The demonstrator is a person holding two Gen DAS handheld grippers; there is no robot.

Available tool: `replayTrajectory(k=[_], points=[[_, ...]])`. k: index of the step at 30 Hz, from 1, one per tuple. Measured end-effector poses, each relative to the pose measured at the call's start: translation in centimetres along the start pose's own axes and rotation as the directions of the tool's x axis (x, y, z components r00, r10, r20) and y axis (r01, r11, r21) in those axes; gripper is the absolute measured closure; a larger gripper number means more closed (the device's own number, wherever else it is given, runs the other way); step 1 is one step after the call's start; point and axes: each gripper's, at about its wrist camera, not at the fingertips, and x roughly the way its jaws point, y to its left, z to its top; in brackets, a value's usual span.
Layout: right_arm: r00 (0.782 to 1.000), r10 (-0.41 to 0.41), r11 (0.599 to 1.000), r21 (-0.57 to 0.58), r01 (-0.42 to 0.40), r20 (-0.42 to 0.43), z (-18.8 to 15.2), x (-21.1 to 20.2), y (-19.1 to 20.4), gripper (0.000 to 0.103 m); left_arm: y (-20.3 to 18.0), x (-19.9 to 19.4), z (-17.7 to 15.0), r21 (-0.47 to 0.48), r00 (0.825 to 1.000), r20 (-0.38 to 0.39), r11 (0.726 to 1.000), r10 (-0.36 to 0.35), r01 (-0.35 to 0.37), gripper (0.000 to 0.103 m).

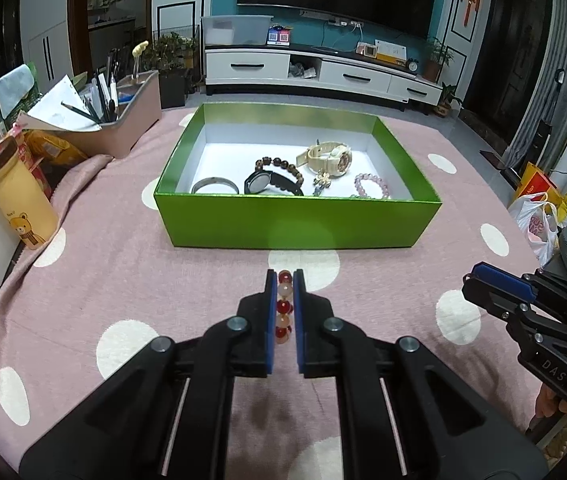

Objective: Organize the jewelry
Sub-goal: 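Carry the bracelet and ring over the green box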

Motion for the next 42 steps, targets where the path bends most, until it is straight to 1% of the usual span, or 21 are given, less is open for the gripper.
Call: replayTrajectory(k=[16, 27, 42], points=[[0.998, 0.003, 1.0, -0.019, -0.002, 0.057, 2.5, -1.5, 0.8, 0.084, -1.2, -1.7, 2.2, 0.015, 0.999, 0.053, 1.0, 0.013, -0.014, 0.096], [0.995, -0.008, 0.999, -0.042, 0.013, 0.099, 5.3, -2.0, 1.2, 0.084, -1.4, -2.0, 4.4, 0.034, 0.996, 0.086, 0.999, 0.025, -0.028, 0.096], [0.994, -0.026, 0.999, -0.034, 0.03, 0.108, 8.0, -1.4, 0.3, 0.084, -1.6, -1.4, 7.5, 0.05, 0.994, 0.101, 0.998, 0.027, -0.032, 0.096]])
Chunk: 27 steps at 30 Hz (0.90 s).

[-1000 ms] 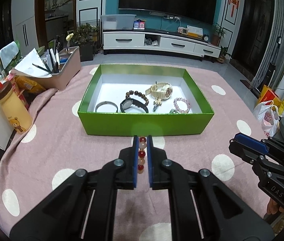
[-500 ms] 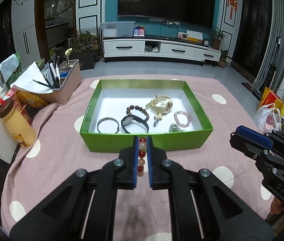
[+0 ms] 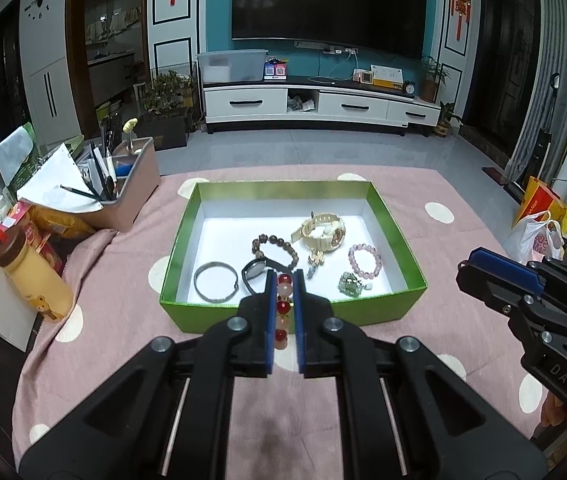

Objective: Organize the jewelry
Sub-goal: 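Carry the bracelet and ring over the green box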

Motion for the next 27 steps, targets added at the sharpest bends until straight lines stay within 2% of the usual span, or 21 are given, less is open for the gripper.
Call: replayTrajectory(k=[27], points=[[1.0, 0.002, 1.0, 0.013, -0.002, -0.012, 3.4, 3.6, -1.1, 0.084, 2.1, 3.0, 4.7, -0.001, 1.0, -0.002, 1.0, 0.031, -0.031, 0.096]])
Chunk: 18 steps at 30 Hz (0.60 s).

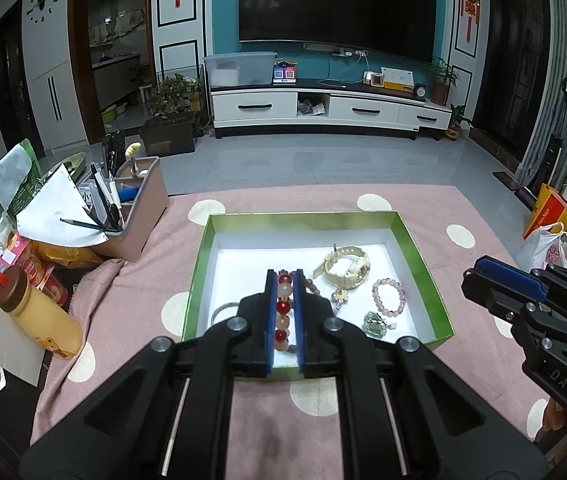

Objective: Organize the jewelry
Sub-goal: 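Carry the bracelet and ring over the green box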

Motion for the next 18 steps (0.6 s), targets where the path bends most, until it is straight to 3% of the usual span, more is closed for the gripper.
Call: replayTrajectory(k=[10, 18], points=[[1.0, -0.005, 1.0, 0.008, 0.005, -0.03, 0.0, 2.2, -0.6, 0.084, 0.9, 2.8, 1.4, -0.008, 1.0, -0.019, 1.0, 0.019, -0.019, 0.096], [0.997, -0.001, 0.999, 0.036, 0.003, -0.078, -0.4, 4.7, -1.5, 0.084, 2.8, 6.2, 2.0, -0.065, 0.997, -0.079, 0.998, 0.0, -0.005, 0.096]])
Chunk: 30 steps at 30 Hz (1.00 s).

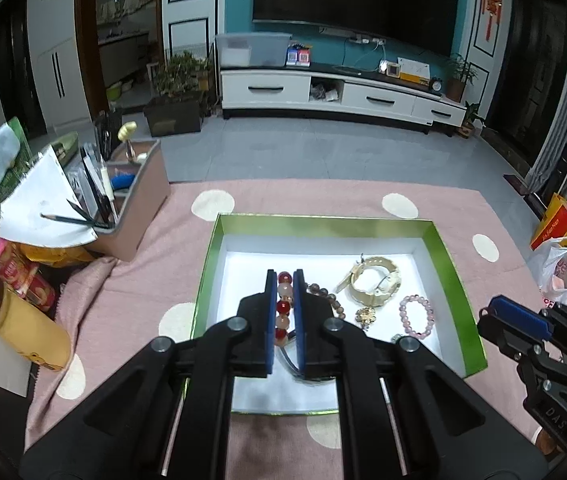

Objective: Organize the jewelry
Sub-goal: 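Carry the bracelet and ring over the green box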

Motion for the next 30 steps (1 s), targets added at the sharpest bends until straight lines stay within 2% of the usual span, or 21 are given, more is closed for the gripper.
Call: replayTrajectory(k=[8, 16, 23, 30], points=[[0.998, 0.002, 1.0, 0.021, 0.0, -0.063, -0.5, 2.7, -0.9, 0.084, 1.2, 3.6, 0.3, -0.041, 0.998, -0.059, 0.999, 0.003, -0.005, 0.096], [0.994, -0.005, 0.999, 0.032, 0.008, -0.106, -0.9, 4.5, -1.7, 0.084, 0.5, 6.5, 0.2, -0.03, 0.994, -0.105, 1.0, -0.001, -0.002, 0.096], [0.99, -0.017, 0.999, 0.036, 0.023, -0.143, -1.2, 6.1, -2.1, 0.084, 0.8, 10.1, -0.3, -0.02, 0.983, -0.177, 0.999, 0.045, -0.049, 0.096], [0.986, -0.032, 0.999, 0.036, 0.038, -0.166, -1.4, 6.9, -2.5, 0.084, 1.7, 11.1, -0.5, -0.017, 0.977, -0.195, 0.996, 0.082, -0.087, 0.096]])
